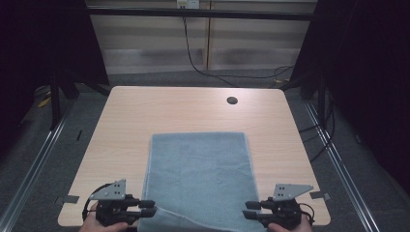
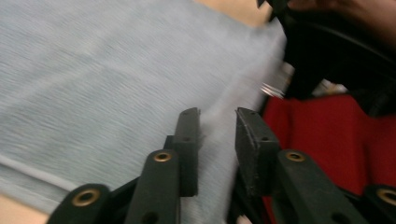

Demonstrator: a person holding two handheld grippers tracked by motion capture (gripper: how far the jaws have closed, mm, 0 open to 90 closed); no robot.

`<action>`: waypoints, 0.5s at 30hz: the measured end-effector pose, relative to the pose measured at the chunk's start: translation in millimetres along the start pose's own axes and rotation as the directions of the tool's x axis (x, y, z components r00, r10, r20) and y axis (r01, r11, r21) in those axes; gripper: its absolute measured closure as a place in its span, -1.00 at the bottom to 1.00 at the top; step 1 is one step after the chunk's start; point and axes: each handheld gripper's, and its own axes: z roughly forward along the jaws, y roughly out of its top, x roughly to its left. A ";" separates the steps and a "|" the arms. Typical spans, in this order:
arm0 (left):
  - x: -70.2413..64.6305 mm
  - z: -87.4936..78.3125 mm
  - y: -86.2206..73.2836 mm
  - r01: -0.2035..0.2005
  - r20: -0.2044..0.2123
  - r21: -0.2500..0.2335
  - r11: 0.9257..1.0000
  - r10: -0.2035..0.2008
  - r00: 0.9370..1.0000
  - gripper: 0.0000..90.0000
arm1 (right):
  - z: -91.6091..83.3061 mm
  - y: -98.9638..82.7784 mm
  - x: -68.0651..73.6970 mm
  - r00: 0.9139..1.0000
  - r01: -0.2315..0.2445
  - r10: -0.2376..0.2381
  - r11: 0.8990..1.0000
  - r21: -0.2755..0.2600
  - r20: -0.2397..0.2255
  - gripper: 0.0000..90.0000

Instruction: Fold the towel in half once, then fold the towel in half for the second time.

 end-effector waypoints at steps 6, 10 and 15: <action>48.0 19.5 17.5 0.064 -0.144 0.024 0.998 -0.060 0.988 0.28 | 31.3 23.2 -35.2 0.997 -0.021 0.020 1.000 0.021 0.078 0.34; 75.0 34.4 27.7 0.084 -0.217 0.040 0.996 -0.073 0.973 0.19 | 57.1 39.1 -58.9 0.990 -0.018 0.008 0.997 0.078 0.138 0.29; 96.7 49.0 30.3 0.100 -0.307 0.066 0.993 -0.076 0.949 0.15 | 83.7 51.6 -79.1 0.982 -0.028 0.009 0.995 0.096 0.190 0.25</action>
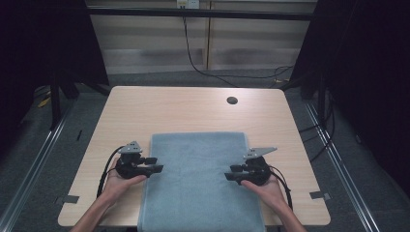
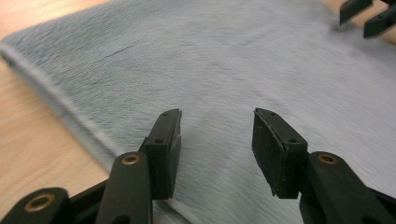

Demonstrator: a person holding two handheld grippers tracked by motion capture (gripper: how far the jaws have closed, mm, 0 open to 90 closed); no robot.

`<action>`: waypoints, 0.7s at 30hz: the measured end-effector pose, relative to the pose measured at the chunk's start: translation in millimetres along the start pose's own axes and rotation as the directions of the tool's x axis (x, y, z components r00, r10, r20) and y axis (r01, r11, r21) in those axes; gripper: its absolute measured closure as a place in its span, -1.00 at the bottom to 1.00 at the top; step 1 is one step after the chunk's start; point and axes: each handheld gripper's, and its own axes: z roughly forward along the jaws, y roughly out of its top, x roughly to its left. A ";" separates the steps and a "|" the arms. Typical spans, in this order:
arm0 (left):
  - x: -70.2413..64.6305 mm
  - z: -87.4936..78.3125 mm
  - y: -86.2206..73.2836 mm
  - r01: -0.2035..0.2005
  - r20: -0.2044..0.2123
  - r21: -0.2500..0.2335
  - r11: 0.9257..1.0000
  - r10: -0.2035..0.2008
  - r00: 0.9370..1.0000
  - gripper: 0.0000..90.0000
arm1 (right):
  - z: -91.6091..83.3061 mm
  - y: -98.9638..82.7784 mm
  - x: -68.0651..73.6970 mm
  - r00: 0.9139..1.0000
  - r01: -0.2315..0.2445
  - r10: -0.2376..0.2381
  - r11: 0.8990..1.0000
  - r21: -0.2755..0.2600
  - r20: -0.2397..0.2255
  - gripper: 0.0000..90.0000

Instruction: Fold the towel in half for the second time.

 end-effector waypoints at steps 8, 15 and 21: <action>-4.8 8.8 -8.9 -0.023 -0.005 0.006 1.000 0.023 1.000 0.09 | 15.8 2.9 -8.7 0.998 -0.005 0.002 0.999 0.036 0.059 0.19; -15.5 -1.3 -22.4 -0.020 0.022 -0.007 1.000 0.021 1.000 0.09 | 11.5 -4.2 4.3 0.998 0.008 -0.011 0.998 0.056 0.055 0.17; -33.1 -10.5 -32.6 -0.050 0.018 0.007 0.999 0.050 0.999 0.12 | 0.9 -16.4 17.4 1.000 0.029 -0.029 0.997 0.071 0.000 0.17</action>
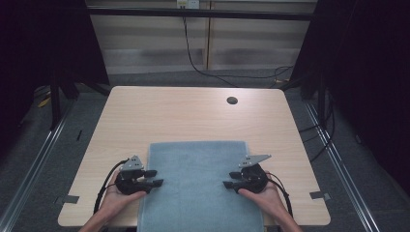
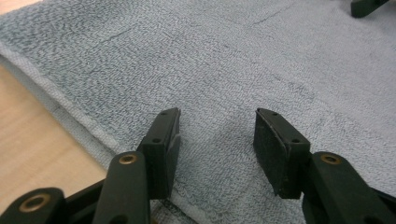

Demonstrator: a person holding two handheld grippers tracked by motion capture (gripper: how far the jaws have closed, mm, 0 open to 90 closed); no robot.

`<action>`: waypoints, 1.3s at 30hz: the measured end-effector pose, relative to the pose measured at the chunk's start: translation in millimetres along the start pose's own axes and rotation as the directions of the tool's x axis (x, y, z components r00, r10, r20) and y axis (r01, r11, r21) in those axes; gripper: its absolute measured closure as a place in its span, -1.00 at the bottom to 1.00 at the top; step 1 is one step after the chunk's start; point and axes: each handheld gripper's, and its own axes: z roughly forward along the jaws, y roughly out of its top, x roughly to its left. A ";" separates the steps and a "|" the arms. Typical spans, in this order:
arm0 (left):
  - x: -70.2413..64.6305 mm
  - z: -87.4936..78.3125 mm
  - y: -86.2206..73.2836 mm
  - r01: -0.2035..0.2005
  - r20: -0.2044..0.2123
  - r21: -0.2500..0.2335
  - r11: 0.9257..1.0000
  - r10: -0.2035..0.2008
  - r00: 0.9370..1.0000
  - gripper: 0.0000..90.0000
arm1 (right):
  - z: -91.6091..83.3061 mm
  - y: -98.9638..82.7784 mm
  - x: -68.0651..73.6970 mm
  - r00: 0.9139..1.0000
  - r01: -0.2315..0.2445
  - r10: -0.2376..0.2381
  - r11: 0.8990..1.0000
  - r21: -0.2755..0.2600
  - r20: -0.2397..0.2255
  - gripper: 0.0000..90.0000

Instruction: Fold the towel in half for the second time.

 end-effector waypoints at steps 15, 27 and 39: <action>-22.6 -16.4 -12.3 0.062 0.062 0.039 0.997 -0.064 0.996 0.09 | -16.7 -19.1 24.7 0.998 0.004 -0.001 0.999 0.036 -0.065 0.13; -0.8 -28.9 18.9 0.027 0.008 -0.044 0.999 -0.027 1.000 0.12 | -46.2 10.3 -10.2 0.999 -0.025 0.029 0.996 -0.086 0.037 0.06; 66.3 -4.3 47.1 0.147 -0.055 -0.089 0.985 -0.152 0.987 0.02 | -28.9 42.5 -89.5 0.987 -0.081 0.097 0.989 -0.123 0.129 0.12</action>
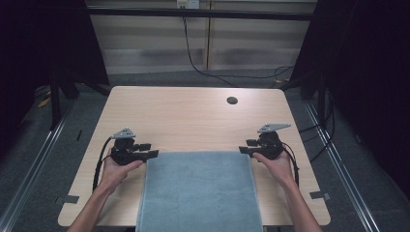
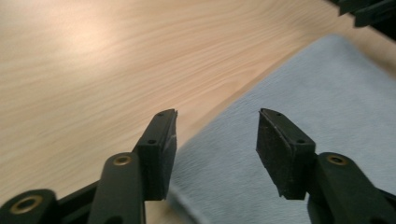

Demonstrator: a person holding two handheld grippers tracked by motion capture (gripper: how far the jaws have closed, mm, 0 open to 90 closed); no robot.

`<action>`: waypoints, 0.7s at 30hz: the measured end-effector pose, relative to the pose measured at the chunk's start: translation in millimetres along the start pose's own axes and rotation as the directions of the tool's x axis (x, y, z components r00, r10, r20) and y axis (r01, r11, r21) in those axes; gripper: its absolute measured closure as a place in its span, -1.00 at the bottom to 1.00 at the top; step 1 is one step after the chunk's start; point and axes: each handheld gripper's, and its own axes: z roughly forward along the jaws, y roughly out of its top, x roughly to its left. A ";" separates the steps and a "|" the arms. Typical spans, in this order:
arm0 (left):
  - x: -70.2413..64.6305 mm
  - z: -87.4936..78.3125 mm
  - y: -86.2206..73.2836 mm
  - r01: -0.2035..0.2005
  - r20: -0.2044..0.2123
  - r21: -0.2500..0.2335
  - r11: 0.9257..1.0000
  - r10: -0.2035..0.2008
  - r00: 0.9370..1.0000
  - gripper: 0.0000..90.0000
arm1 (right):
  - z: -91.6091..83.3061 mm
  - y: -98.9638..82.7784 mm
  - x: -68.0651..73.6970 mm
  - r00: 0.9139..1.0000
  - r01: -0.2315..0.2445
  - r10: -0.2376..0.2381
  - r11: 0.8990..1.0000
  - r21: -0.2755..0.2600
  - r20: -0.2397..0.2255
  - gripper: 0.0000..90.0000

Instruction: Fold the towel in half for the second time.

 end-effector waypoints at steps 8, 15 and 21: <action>14.2 13.9 -10.3 -0.001 -0.004 0.045 0.999 0.001 1.000 -0.14 | 19.2 -13.8 -8.7 1.000 -0.014 0.016 0.998 0.062 -0.027 0.08; 10.1 20.7 -12.1 -0.031 -0.011 0.076 0.997 0.032 0.999 -0.16 | 28.3 -18.0 -5.4 0.999 0.005 -0.001 0.994 0.109 -0.043 0.11; 17.0 20.5 -15.6 -0.027 0.007 0.079 0.996 0.027 1.000 -0.06 | 27.7 -20.2 -4.1 1.000 0.026 -0.025 0.992 0.125 -0.013 0.16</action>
